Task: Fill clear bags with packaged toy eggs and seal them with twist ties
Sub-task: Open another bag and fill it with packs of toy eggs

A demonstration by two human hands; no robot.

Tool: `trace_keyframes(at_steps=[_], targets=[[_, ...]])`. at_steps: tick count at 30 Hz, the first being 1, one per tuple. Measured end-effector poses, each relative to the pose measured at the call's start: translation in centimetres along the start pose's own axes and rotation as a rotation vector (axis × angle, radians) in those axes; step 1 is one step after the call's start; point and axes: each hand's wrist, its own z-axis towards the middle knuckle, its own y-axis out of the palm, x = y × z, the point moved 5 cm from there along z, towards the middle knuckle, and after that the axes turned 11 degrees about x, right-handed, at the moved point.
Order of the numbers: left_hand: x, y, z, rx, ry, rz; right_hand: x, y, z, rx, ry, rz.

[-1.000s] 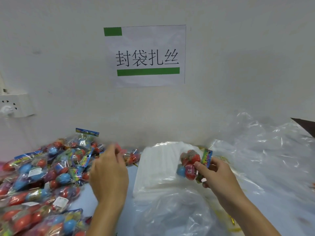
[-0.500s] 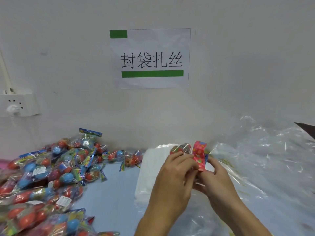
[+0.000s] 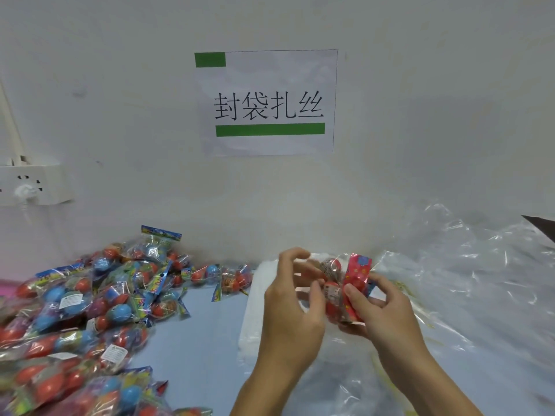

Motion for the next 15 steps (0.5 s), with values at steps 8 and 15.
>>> trace_keyframes(at_steps=[8, 15], targets=[[-2.6, -0.9, 0.4, -0.029, -0.509, -0.117, -0.5, 0.8, -0.6, -0.156, -0.087, -0.116], [-2.8, -0.7, 0.4, -0.066, -0.419, -0.257, -1.1, 1.8, -1.8, -0.365, 0.025, 0.085]])
